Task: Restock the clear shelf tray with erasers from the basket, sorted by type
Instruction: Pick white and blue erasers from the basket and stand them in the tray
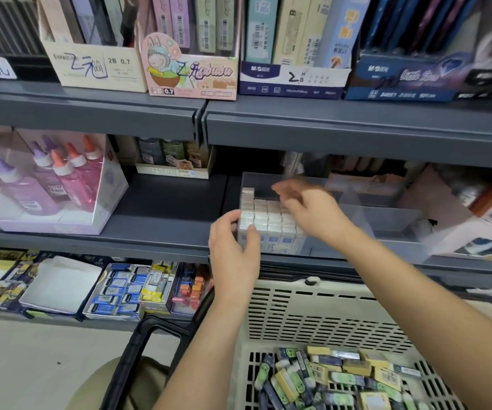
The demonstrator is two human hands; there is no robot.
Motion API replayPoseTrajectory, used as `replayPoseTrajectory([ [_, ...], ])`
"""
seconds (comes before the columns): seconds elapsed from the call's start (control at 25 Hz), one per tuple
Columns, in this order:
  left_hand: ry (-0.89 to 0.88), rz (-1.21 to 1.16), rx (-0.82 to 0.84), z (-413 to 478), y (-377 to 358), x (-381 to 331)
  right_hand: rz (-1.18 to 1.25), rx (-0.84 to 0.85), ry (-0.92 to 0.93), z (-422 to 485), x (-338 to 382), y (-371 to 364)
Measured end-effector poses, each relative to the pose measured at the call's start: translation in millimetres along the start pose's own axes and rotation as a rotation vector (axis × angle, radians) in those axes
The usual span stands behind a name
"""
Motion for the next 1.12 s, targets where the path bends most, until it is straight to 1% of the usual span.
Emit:
replayPoseTrajectory([
  [0.08,-0.066,-0.037,-0.018,-21,-1,-16,0.051,-0.156,0.033,-52,-9,29],
  [0.12,-0.096,-0.042,-0.023,-31,-2,-21,0.078,-0.197,0.030,-79,-18,41],
  [0.16,-0.130,-0.035,-0.023,-43,-4,-24,0.108,-0.213,0.007,-105,-32,49],
  [0.24,-0.163,-0.042,0.017,-65,-9,-25,0.165,-0.195,-0.078,-150,-66,52],
  [0.28,-0.152,-0.050,0.069,-75,-15,-21,0.164,-0.151,-0.116,-169,-82,47],
  [0.32,-0.134,-0.041,0.146,-83,-25,-14,0.145,-0.071,-0.151,-185,-98,38],
  [0.4,-0.053,0.045,0.361,-104,-56,8,0.062,0.154,-0.215,-217,-128,7],
  [0.48,0.121,0.154,0.582,-127,-84,45,-0.048,0.362,-0.225,-242,-150,-29],
  [0.6,0.437,0.354,0.822,-167,-91,113,-0.108,0.651,-0.216,-277,-163,-89],
  [0.68,0.512,0.472,0.972,-188,-80,145,-0.115,0.850,-0.194,-301,-163,-122],
  [0.72,0.517,0.536,1.033,-195,-75,154,-0.129,0.908,-0.174,-308,-163,-132],
  [0.8,0.493,0.626,1.114,-203,-73,160,-0.169,0.935,-0.132,-313,-164,-139],
  [0.88,0.472,0.646,1.194,-214,-80,160,-0.238,0.949,-0.068,-316,-164,-142],
  [1.0,0.528,0.678,1.335,-236,-87,164,-0.369,0.978,0.009,-323,-162,-147],
  [1.12,0.577,0.715,1.397,-244,-84,168,-0.408,0.956,0.035,-322,-159,-149],
])
Point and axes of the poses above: each hand's wrist, its own z-axis towards the middle knuckle, its own y-axis out of the back of the hand, x = y × z, the point moved 7 cm from there along z, towards the middle knuckle, and after that the axes turned 5 degrees about -z, right-handed, at the moved point
